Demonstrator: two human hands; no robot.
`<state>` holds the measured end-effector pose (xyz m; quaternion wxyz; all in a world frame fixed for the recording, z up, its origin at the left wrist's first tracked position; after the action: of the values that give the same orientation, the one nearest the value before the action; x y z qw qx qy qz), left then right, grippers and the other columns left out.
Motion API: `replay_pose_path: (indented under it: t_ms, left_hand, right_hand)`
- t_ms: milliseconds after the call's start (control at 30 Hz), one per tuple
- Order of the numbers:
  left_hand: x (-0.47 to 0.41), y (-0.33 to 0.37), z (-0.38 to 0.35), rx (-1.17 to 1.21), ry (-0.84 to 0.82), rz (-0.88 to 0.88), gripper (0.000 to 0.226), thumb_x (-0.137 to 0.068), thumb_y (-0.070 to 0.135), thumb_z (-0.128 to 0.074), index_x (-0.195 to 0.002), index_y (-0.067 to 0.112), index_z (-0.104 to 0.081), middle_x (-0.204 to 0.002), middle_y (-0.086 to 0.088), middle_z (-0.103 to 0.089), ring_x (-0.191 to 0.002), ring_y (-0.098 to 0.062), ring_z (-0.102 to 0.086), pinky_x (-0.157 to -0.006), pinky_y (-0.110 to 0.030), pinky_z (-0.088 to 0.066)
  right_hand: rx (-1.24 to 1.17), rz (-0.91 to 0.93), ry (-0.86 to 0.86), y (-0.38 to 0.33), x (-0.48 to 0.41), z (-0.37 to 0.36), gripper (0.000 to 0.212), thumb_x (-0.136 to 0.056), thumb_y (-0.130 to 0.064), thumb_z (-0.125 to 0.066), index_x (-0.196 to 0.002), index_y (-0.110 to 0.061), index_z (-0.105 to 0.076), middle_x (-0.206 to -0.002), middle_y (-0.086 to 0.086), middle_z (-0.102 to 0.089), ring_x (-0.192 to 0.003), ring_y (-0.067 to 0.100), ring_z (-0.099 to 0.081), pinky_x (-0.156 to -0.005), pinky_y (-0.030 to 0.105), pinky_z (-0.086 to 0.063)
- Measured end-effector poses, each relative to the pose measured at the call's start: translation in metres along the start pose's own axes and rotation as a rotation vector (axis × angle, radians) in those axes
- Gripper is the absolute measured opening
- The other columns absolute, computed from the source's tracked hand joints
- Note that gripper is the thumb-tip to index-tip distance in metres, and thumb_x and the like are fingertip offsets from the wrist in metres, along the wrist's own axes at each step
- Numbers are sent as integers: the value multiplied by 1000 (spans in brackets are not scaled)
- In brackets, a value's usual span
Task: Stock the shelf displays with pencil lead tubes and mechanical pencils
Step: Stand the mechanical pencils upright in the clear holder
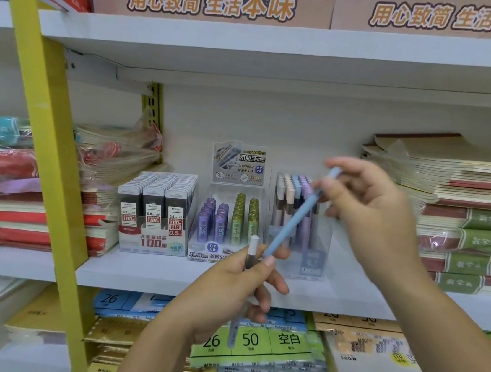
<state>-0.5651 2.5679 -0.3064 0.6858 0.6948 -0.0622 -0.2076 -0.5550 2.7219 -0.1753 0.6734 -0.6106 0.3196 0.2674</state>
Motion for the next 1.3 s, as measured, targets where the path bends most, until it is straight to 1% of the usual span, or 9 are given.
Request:
replay_pose_path:
  t_ms: [100, 200, 367, 500, 600, 800, 967, 1200, 1300]
  left_hand:
    - [0, -5, 8, -62, 43, 34, 22, -104, 32, -48, -113, 37, -67, -77, 5, -63, -50, -9, -37, -46, -21, -36]
    - [-1, -9, 13, -56, 77, 44, 19, -102, 35, -51, -116, 36, -64, -72, 9, -56, -49, -6, -36, -45, -18, -33]
    - [-6, -15, 18, -44, 106, 36, 31, -97, 14, -56, -119, 36, -62, -75, 8, -53, -62, -9, -45, -59, -21, -43]
    - [-8, -17, 24, -35, 141, 42, 48, -91, 0, -51, -118, 39, -61, -86, 7, -61, -68, -9, -49, -62, -21, -44]
    - [-8, -18, 27, -2, 176, 47, 50, -93, -1, -49, -112, 43, -65, -94, 7, -58, -76, -12, -48, -66, -23, -44]
    - [-4, -15, 25, -20, 153, 20, 38, -102, 8, -52, -121, 39, -62, -104, 2, -51, -70, -5, -60, -81, -27, -49]
    - [-2, -12, 26, 49, 147, 2, 39, -96, 12, -63, -118, 44, -68, -107, -5, -54, -96, -21, -74, -93, -31, -57]
    - [-1, 1, 24, 91, 206, -64, 43, -82, 4, -77, -108, 38, -75, -95, -14, -62, -82, -22, -75, -78, -29, -61]
    - [1, 13, 21, 80, 244, -119, 36, -68, 12, -83, -95, 35, -78, -89, -15, -66, -77, -21, -74, -72, -26, -61]
  right_hand:
    - [179, 209, 153, -22, -5, 25, 20, -94, -15, -60, -106, -30, -59, -90, -1, -66, -85, 12, -67, -67, 20, -55]
    - [319, 286, 131, -23, -7, 23, 22, -93, -15, -61, -111, -28, -59, -92, -7, -64, -86, 10, -65, -74, 22, -55]
    - [511, 236, -11, 7, -6, -1, 19, -90, -16, -64, -107, -25, -64, -88, -12, -64, -80, -1, -60, -71, 9, -47]
    - [550, 194, -80, 19, -6, -12, 20, -88, -16, -67, -107, -23, -67, -82, -10, -65, -77, 3, -58, -69, 16, -48]
    - [534, 166, -62, 20, -8, -12, 22, -86, -21, -69, -105, -28, -58, -76, -14, -60, -76, -2, -58, -64, 9, -45]
    - [630, 221, -32, 24, -8, -17, 18, -84, -22, -70, -98, -28, -59, -81, -10, -57, -75, 9, -54, -63, 19, -42]
    - [821, 222, 37, 38, -11, -12, 30, -80, -24, -75, -108, -27, -65, -96, -5, -39, -95, 10, -33, -77, 26, -30]
    - [856, 195, 24, 31, -7, -11, 27, -89, -29, -63, -115, -25, -65, -108, -1, -45, -105, 16, -37, -86, 27, -32]
    - [693, 239, -98, 10, 0, -26, 19, -89, -32, -59, -103, -24, -70, -90, -13, -55, -93, 8, -46, -78, 22, -33]
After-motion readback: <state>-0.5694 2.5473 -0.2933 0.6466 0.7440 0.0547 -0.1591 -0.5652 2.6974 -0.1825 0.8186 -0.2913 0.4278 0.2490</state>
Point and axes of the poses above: each hand's wrist, its own x-axis away from the middle knuckle, its own z-axis out of the back of the hand, y = z × x, the point moved 9 cm from there along -x, towards the middle knuckle
